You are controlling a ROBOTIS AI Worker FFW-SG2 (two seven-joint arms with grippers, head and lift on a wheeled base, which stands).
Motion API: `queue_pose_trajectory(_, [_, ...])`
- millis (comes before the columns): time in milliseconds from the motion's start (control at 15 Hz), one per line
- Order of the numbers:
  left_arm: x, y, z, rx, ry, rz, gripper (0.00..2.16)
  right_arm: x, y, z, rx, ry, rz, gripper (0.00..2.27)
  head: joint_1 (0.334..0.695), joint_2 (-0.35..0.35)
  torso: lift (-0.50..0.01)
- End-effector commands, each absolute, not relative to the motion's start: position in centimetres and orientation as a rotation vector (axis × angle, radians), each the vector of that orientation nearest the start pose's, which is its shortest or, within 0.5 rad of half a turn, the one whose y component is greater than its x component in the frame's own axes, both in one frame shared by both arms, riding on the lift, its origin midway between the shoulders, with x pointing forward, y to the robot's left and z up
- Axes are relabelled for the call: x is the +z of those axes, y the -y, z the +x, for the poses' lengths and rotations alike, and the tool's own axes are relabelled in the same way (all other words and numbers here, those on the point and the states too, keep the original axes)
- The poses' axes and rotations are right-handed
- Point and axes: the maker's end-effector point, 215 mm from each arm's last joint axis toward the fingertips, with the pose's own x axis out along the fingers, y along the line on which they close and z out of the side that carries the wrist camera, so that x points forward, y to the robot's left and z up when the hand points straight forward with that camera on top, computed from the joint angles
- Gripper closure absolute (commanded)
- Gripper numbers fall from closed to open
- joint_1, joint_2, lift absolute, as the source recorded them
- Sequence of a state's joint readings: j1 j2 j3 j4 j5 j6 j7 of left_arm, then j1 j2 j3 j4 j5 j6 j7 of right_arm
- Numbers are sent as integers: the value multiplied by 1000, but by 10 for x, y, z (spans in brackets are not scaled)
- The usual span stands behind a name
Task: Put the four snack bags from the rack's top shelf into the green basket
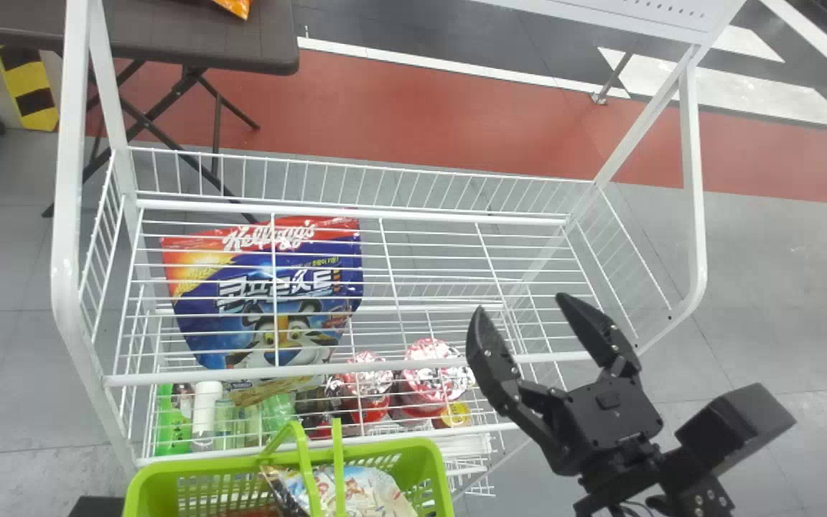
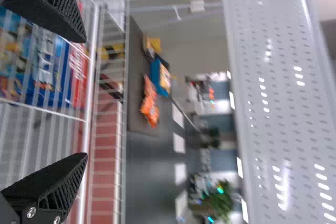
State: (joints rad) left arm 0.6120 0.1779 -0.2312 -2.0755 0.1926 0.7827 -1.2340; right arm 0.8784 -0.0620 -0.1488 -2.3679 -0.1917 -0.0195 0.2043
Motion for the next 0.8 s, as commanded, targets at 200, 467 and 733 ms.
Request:
queue_pose_trajectory(200, [-431,39,129,-1462,-822,-607,1696,-297,215,341,155,-129,72,26,695,-350,0])
queue_pose_trajectory(467, [-429,37,129,-1465,-816,-611,1696,-281,221,342,140,-62,63,26,695,-350,0])
queue_pose_trajectory(733, [-428,38,130,-1466,-815,-610,1696,-281,222,341,140,-56,59,29,695,-350,0])
